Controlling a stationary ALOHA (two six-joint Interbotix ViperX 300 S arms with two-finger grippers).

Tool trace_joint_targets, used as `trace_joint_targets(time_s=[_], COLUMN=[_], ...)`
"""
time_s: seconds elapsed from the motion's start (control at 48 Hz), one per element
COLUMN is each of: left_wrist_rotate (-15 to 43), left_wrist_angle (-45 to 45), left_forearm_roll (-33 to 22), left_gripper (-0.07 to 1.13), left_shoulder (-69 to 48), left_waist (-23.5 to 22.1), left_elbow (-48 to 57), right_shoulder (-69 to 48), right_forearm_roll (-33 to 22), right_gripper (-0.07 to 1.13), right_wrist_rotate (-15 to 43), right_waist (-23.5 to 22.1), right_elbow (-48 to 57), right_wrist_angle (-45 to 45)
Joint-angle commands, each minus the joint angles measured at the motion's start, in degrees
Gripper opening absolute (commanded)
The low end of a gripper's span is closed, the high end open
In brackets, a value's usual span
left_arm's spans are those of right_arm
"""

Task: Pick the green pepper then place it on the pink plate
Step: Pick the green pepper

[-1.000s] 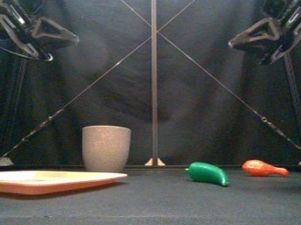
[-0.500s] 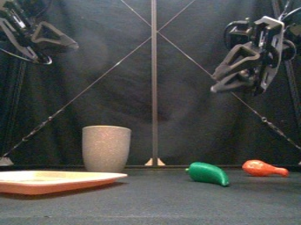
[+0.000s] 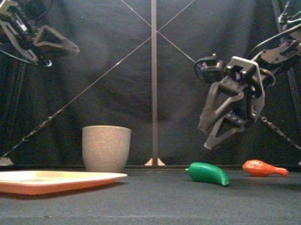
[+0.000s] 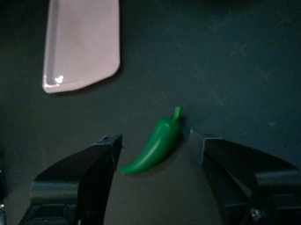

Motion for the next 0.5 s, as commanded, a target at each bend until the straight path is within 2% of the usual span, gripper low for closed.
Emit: trace_joint_targets(time_s=[0.021,0.5], left_wrist_rotate=[0.1,0.1], left_wrist_angle=[-0.2,0.8], left_forearm_roll=[0.0,0.1], left_gripper=[0.09,0.09], left_shoulder=[0.3,0.3], left_waist=[0.2,0.5], left_elbow=[-0.5,-0.2], right_shoulder=[1.8,11.1], right_forearm_roll=[0.1,-0.4], right_gripper=[0.95,0.93], right_wrist_rotate=[0.1,0.0], right_waist=[-0.4,0.8], right_elbow=[-2.8,-9.2], right_wrist_angle=[2.8,5.6])
